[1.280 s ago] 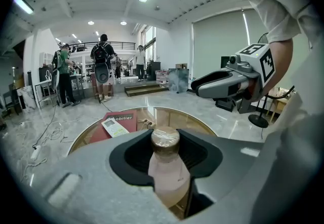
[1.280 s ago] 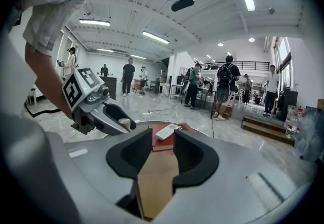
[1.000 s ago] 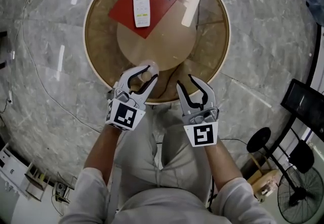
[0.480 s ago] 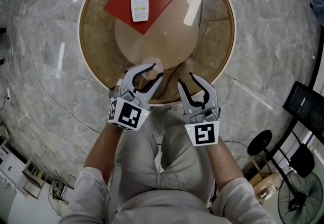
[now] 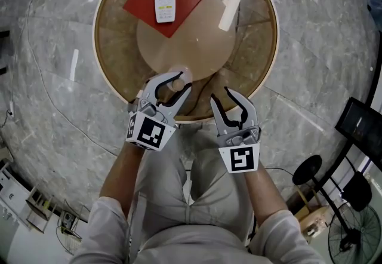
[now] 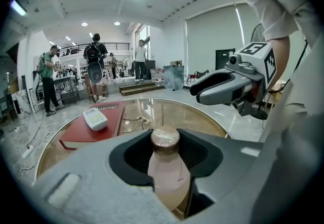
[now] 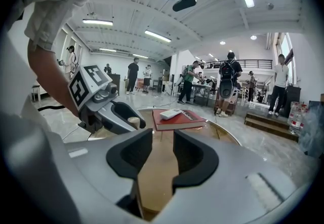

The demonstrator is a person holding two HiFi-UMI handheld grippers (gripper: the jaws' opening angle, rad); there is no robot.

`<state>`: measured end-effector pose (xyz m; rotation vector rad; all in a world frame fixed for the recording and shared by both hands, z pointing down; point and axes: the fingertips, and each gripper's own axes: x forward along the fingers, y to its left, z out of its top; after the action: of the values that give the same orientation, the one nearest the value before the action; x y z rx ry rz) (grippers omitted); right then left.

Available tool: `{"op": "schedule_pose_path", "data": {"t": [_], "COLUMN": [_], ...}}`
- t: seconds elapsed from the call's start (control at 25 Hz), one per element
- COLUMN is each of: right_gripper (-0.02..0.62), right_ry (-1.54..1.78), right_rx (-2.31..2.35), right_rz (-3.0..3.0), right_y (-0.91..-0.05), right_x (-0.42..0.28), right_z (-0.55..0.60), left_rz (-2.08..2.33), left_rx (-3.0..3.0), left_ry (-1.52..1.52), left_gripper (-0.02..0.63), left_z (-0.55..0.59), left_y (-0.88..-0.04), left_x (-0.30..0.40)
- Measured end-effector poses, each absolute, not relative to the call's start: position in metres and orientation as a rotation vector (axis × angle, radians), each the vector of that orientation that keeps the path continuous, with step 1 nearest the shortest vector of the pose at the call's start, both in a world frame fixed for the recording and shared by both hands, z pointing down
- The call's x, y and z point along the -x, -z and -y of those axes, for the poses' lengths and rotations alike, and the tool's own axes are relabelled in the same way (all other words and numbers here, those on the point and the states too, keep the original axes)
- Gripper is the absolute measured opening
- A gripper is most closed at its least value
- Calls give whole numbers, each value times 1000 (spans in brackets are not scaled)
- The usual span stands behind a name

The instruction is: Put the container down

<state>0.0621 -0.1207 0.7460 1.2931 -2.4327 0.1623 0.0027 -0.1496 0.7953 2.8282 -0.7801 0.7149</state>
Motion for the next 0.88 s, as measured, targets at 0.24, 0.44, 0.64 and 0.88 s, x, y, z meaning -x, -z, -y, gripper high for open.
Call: {"op": "schedule_pose_path", "data": {"t": [0.24,0.44,0.64,0.88], "right_gripper": [133,133,133,132], "right_ry": [-152,-133,-121,-123], "right_rx": [-1298,-1296,-1296,-1309], "right_rz": [2442,2448,2445,2447], "right_y": [-740,-728,-716,-696], "right_x": [-60,-58,-57,-53], "right_z": [121,119,119,117], "left_rz": [796,800,811,848], "left_rx": [-2816,-2819,-2819,-2814], "left_ry": [-692,-705,-717,-711], "left_gripper": [268,268,268,236], "left_z": [149,142,142,139], "left_y": [-794,-785,-775,-751], "left_x": [5,9,16,27]}}
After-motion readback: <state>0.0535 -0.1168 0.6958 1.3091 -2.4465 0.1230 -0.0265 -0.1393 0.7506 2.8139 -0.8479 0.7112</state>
